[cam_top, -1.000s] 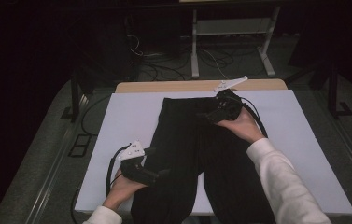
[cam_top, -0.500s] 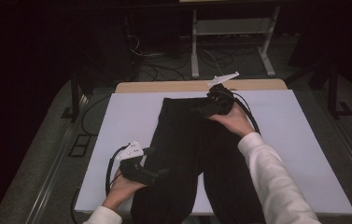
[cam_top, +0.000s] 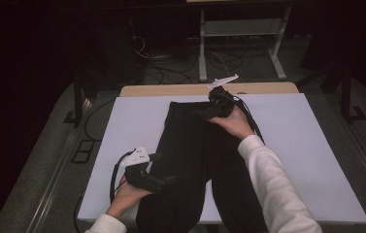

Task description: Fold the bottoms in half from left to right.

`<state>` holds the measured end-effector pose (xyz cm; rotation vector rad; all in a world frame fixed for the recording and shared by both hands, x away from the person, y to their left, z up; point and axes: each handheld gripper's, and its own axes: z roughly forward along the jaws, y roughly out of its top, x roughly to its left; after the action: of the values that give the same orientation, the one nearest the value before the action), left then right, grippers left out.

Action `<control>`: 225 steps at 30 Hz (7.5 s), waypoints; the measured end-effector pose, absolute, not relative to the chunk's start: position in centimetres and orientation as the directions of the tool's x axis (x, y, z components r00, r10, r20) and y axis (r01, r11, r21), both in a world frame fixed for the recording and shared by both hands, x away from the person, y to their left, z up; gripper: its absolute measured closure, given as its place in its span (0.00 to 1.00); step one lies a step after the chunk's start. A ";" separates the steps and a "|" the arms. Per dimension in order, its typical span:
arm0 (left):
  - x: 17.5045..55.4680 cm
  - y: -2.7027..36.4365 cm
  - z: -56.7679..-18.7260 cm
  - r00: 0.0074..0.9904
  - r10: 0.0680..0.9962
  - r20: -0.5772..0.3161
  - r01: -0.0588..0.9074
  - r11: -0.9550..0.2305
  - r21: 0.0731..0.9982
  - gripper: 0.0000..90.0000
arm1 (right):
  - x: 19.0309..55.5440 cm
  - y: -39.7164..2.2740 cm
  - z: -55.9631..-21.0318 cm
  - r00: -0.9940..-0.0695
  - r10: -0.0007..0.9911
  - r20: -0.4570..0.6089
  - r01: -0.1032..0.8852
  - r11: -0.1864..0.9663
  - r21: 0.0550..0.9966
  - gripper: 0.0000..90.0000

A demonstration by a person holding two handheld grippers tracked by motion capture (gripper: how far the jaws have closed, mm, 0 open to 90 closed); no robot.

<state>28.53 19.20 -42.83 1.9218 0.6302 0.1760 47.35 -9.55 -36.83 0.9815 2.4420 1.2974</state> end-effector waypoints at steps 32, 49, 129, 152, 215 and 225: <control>28.5 19.4 -42.8 0.848 0.503 -0.168 0.350 -0.293 0.890 0.00 | 51.1 -6.0 -38.7 -0.734 0.662 0.154 0.485 0.352 0.801 0.00; 28.6 19.5 -42.7 0.849 0.500 -0.170 0.349 -0.288 0.892 0.00 | 52.6 -3.1 -39.2 -0.741 0.657 0.141 0.483 0.374 0.792 0.00; 28.8 20.1 -42.7 0.837 0.516 -0.184 0.361 -0.267 0.893 0.00 | 53.6 2.9 -45.1 -0.603 0.778 0.178 0.631 0.328 0.702 0.96; 28.1 20.6 -42.8 0.783 0.582 -0.221 0.439 -0.264 0.859 0.00 | 52.0 2.6 -43.9 -0.633 0.760 0.149 0.565 0.322 0.760 0.98; 23.3 26.8 -44.4 0.736 0.580 -0.349 0.610 -0.346 0.712 0.00 | 50.3 0.9 -42.9 -0.642 0.756 0.125 0.530 0.319 0.786 0.98; 22.6 26.9 -44.9 0.739 0.543 -0.399 0.631 -0.350 0.692 0.09 | 50.2 1.1 -43.2 -0.646 0.752 0.129 0.530 0.320 0.785 0.98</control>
<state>22.63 26.85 -44.94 2.0329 0.8878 -0.1233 50.16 1.11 -43.16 1.1606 2.3280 1.2319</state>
